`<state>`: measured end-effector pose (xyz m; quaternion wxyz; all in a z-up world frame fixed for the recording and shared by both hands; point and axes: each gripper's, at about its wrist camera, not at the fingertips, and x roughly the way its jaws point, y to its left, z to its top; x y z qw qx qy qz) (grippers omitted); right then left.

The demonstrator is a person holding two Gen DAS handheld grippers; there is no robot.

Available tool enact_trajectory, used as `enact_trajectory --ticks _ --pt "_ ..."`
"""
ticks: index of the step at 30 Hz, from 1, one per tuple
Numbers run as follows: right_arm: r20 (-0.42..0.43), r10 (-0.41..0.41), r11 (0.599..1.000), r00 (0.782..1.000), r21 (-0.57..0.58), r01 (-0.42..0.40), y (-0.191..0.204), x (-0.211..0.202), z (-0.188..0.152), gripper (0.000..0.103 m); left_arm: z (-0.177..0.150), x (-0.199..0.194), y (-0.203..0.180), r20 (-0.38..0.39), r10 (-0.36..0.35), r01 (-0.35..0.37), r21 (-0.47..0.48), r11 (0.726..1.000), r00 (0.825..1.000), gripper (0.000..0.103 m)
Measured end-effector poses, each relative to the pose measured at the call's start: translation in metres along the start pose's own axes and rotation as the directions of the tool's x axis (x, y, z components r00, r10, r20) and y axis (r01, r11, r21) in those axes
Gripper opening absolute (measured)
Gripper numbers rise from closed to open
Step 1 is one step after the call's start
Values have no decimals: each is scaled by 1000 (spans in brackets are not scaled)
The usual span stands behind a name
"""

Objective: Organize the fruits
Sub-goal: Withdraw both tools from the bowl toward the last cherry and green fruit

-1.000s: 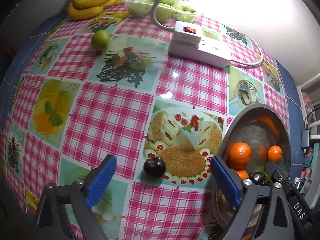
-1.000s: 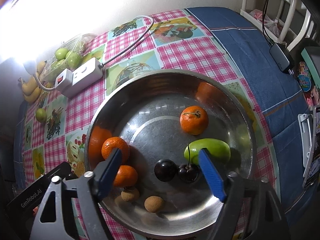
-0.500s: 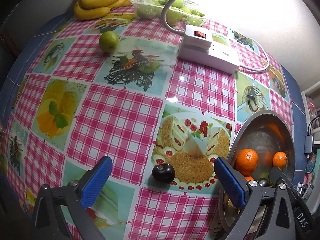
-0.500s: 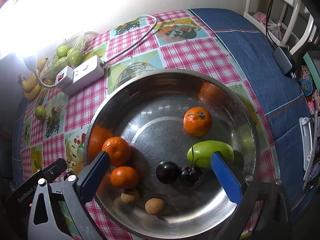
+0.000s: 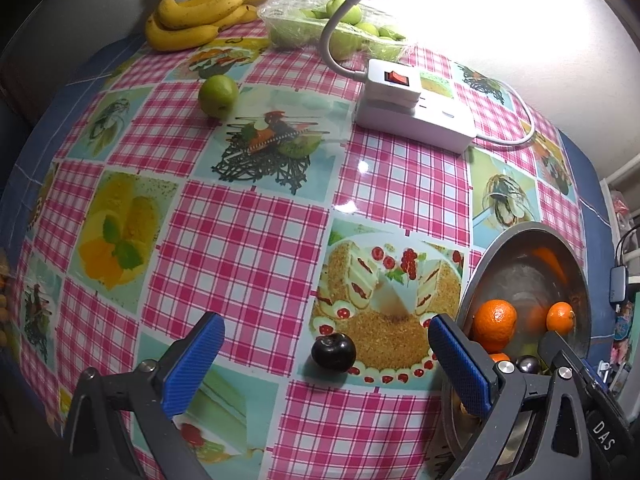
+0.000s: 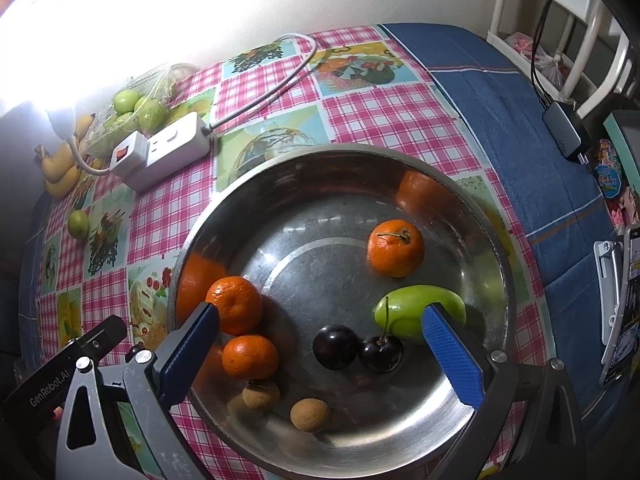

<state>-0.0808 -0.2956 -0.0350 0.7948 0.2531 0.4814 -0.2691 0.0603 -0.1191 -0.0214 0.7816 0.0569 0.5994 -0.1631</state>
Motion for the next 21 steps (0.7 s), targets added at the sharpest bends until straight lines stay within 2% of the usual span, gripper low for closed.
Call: enact_trajectory --ticks 10,13,18,21 --pt "15 53 995 998 -81 -51 37 -8 -3 101 14 -21 25 77 37 -42 63 997 996 103" --pt "9 60 992 998 -115 -59 50 -8 -6 101 18 -26 40 101 61 -66 45 997 993 103" --pt "14 73 985 997 -158 -70 71 -10 -11 101 25 -27 70 93 45 -45 -2 999 995 103" --pt "8 89 979 996 -182 -86 84 -10 -13 101 28 -28 89 100 75 -71 -49 996 992 103"
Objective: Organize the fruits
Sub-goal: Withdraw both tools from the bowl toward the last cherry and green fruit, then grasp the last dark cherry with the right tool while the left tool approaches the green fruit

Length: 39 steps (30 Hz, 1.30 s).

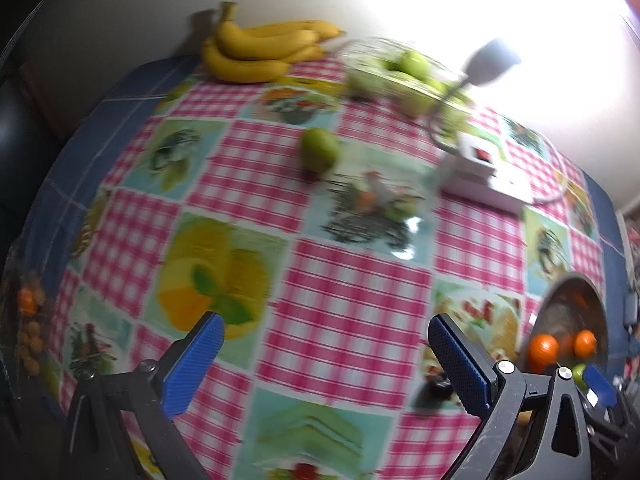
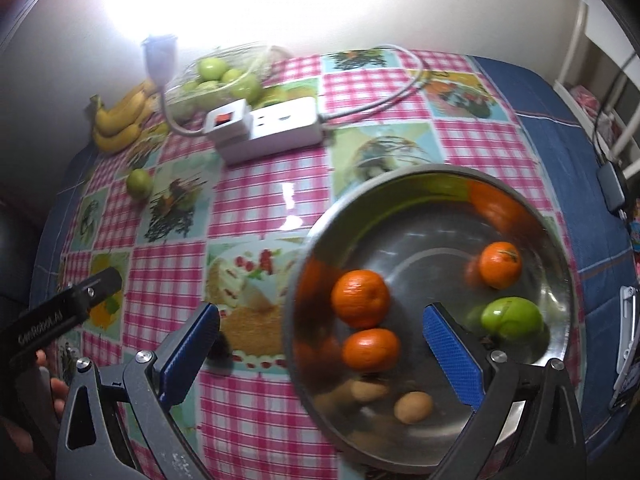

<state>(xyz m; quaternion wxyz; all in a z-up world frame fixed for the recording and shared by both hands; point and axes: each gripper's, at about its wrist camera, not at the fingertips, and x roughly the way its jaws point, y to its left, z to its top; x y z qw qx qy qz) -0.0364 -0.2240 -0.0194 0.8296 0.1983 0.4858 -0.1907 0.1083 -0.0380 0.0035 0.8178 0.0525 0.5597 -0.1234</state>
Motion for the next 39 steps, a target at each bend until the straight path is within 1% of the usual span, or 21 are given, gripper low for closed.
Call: enact_trajectory --ticks 2,4,7,11,15,19,23,26,30,32,34,39 --pt "-4 6 1000 1000 -22 -6 9 2 0 101 2 1 11 6 14 -14 -22 1000 1000 103" --pt "-5 15 999 1000 -41 -15 18 3 -1 101 4 2 21 7 12 -11 -40 999 1000 103" --pt "0 66 997 998 -45 -66 30 1 0 101 6 5 37 1 17 -17 -81 997 1000 103" --pt "19 96 992 995 -78 -95 51 0 1 101 8 6 51 4 16 -16 -111 994 1000 103" --pt "-1 125 985 992 -121 -124 74 6 -2 101 8 7 61 8 12 -11 -137 990 1000 103" --pt "-46 110 982 993 -150 -116 86 19 -6 101 7 8 67 13 31 -29 -144 989 999 103" --pt "-77 107 981 991 -156 -118 91 29 -10 101 6 12 67 9 24 -23 -141 990 1000 103" --pt "-107 101 981 989 -156 -117 92 37 -12 101 4 19 66 -9 26 -27 -133 991 1000 103" --pt "-126 99 980 987 -158 -118 94 45 -14 101 1 33 64 -54 33 -39 -119 992 998 103" --pt "-139 100 981 985 -151 -121 94 48 -15 101 0 38 63 -74 12 -21 -115 993 997 103" --pt "-148 97 981 984 -154 -120 93 50 -16 101 1 38 64 -75 -5 -5 -123 992 997 103" --pt "-163 74 982 984 -159 -100 91 54 -17 101 2 37 66 -75 -14 4 -126 992 997 103"
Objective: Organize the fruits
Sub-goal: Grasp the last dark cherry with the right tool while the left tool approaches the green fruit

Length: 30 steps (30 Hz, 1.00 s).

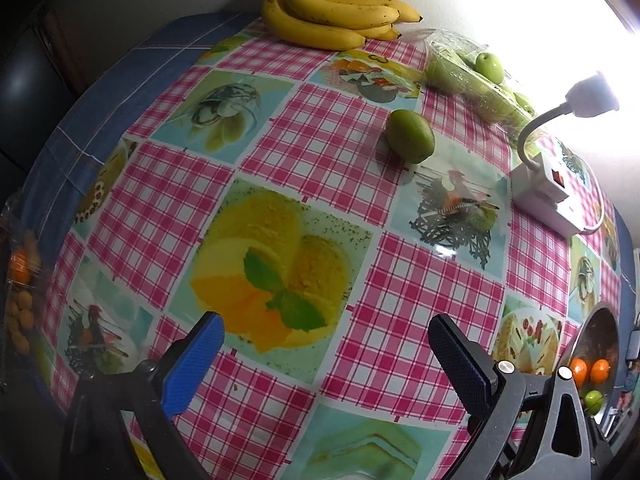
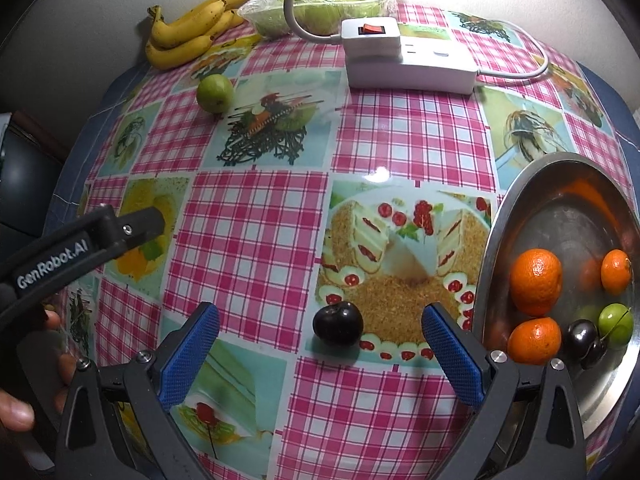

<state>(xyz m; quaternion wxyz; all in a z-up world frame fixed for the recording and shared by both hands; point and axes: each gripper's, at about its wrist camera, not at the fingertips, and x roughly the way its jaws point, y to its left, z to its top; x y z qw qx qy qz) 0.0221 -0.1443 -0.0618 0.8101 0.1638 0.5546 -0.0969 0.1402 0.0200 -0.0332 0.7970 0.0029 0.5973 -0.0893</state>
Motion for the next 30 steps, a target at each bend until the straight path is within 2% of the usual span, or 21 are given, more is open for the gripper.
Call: enact_trajectory --ticks 2,7,9,12,17,19,30 --pt "-2 -11 1000 1000 3 11 1 3 0 99 -1 0 -1 -12 -1 1 -5 1000 1000 103" --pt "-20 -25 1000 999 9 25 -4 6 -2 72 -4 5 -6 -45 44 -42 30 999 998 103" --pt "-25 -31 999 999 8 31 -5 6 -2 71 -5 6 -9 -53 39 -37 41 998 998 103" --pt "-25 -33 999 999 5 34 -5 6 -3 62 -6 8 -13 -62 53 -49 59 997 997 102" --pt "-36 -45 999 998 3 45 -4 10 -4 58 -7 10 -16 -63 67 -62 78 995 996 101" --pt "-42 -48 999 998 6 48 -5 12 -5 51 -8 9 -18 -63 68 -62 81 995 996 101" --pt "-51 -39 999 998 12 39 -12 15 -7 39 -8 9 -23 -64 65 -59 93 994 996 101"
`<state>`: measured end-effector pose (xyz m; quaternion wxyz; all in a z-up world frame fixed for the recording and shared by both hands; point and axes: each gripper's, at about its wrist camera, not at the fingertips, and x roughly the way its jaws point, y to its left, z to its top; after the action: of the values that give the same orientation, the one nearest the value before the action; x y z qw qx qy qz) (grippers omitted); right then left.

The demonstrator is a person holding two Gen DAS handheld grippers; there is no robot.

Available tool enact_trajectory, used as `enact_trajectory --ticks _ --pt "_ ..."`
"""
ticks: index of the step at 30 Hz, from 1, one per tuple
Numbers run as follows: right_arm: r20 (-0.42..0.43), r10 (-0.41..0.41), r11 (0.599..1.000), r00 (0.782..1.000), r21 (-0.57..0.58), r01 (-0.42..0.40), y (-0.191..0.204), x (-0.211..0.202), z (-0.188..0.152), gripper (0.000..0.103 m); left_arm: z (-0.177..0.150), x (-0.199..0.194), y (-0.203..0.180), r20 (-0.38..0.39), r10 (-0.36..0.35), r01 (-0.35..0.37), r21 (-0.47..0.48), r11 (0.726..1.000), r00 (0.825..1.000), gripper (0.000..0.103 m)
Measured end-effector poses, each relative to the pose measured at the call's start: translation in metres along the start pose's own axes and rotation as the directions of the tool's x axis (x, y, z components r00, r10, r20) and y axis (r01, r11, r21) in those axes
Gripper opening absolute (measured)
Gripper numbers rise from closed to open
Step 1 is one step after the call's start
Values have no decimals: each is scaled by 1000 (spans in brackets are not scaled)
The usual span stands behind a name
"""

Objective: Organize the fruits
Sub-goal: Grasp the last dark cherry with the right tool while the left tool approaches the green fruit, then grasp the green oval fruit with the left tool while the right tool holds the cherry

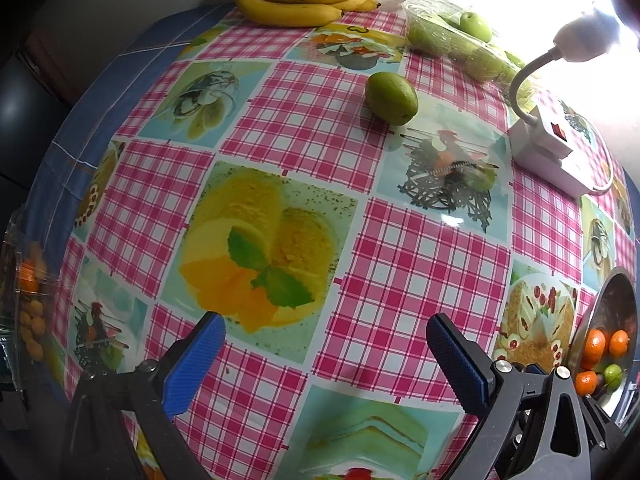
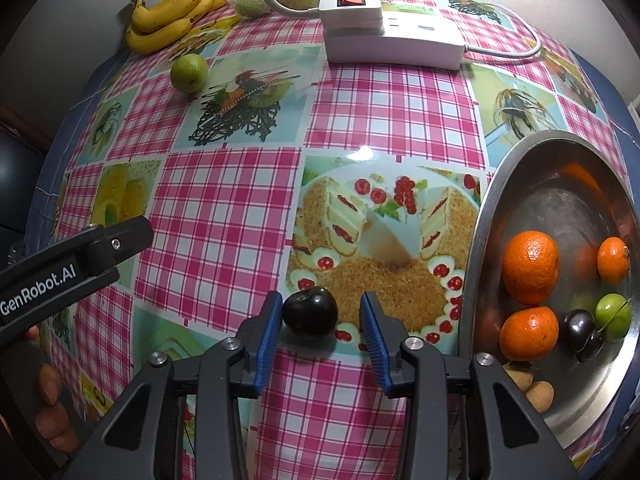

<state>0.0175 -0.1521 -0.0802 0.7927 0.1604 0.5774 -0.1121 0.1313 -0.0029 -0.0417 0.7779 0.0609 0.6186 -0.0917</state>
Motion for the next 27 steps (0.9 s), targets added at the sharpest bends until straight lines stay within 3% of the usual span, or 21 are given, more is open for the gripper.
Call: enact_trajectory --ticks 6,14,23,27 --pt "1 16 1000 1000 -5 -16 7 -2 0 29 -1 0 -1 -5 -11 11 3 1000 1000 101" --pt "6 16 1000 1000 -10 -16 7 -9 1 28 2 0 -1 -3 -33 33 1 999 999 101" --pt "125 22 997 992 66 -31 -10 -39 18 28 9 -12 4 43 -76 77 -19 997 996 101" --pt "155 -10 996 988 86 -4 -15 -46 28 28 11 -12 3 41 -108 109 -13 994 993 93"
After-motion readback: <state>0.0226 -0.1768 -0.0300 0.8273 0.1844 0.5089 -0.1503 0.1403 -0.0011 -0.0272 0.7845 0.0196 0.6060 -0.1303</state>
